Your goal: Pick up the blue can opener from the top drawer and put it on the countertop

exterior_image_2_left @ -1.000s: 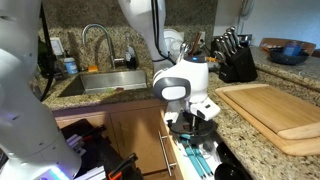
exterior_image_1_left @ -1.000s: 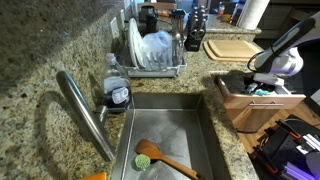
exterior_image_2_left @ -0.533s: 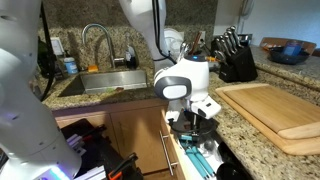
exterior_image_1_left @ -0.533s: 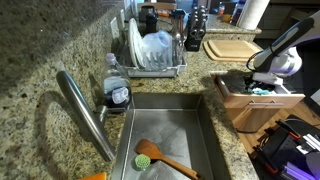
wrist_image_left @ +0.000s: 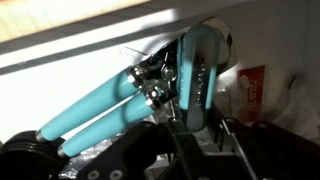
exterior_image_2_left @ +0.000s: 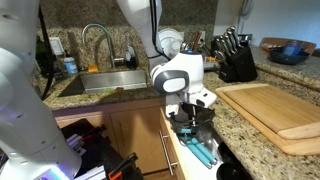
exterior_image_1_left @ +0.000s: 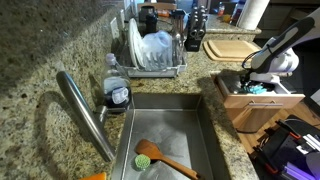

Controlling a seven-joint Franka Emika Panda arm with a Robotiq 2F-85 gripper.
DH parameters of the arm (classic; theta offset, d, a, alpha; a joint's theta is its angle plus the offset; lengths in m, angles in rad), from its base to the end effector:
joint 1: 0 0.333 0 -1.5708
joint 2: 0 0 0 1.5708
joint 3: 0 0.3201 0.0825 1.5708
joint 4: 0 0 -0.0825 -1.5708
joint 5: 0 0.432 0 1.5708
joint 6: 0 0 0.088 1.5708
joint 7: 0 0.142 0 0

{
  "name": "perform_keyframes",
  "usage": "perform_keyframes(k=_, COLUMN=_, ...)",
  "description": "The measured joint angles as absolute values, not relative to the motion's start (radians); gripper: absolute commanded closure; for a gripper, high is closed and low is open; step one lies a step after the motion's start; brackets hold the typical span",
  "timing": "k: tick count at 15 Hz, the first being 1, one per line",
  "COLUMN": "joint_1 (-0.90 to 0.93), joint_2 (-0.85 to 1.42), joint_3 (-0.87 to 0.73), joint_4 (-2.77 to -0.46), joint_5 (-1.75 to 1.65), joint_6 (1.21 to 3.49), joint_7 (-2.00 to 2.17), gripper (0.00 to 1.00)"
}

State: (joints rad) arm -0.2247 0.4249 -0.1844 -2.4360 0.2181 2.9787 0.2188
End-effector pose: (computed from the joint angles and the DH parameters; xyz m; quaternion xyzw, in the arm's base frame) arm 0.4586 -0.2265 0.0723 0.9151 -0.3977 0.0642 0.0189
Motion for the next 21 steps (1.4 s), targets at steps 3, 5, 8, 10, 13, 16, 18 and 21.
perform_keyframes(k=3, joint_1=-0.13, joint_2=0.38, joint_3=-0.238, joint_4=-2.444, joint_5=0.138, joint_6=2.979, joint_7=0.222, gripper=0.93)
perform_keyframes(k=5, joint_1=-0.076, joint_2=0.35, joint_3=-0.277, joint_4=-2.449, joint_5=0.089, joint_6=2.979, joint_7=0.226, gripper=0.93)
perform_keyframes(k=8, joint_1=-0.02, joint_2=0.313, joint_3=-0.328, joint_4=-2.456, joint_5=0.027, joint_6=2.978, joint_7=0.239, gripper=0.93)
perform_keyframes(k=10, joint_1=0.0, joint_2=0.29, joint_3=-0.345, joint_4=-2.463, joint_5=0.001, joint_6=2.974, joint_7=0.254, gripper=0.93)
perform_keyframes(k=13, joint_1=0.024, joint_2=0.225, joint_3=-0.361, joint_4=-2.466, joint_5=-0.053, joint_6=2.969, joint_7=0.263, gripper=0.93)
perform_keyframes(k=16, joint_1=0.067, joint_2=0.138, joint_3=-0.398, joint_4=-2.468, joint_5=-0.142, joint_6=2.946, joint_7=0.292, gripper=0.93)
perform_keyframes(k=18, joint_1=0.084, joint_2=0.088, joint_3=-0.409, joint_4=-2.468, joint_5=-0.196, joint_6=2.926, joint_7=0.31, gripper=0.93)
perform_keyframes(k=21, joint_1=0.086, joint_2=0.042, joint_3=-0.415, joint_4=-2.469, joint_5=-0.268, joint_6=2.929, joint_7=0.332, gripper=0.71)
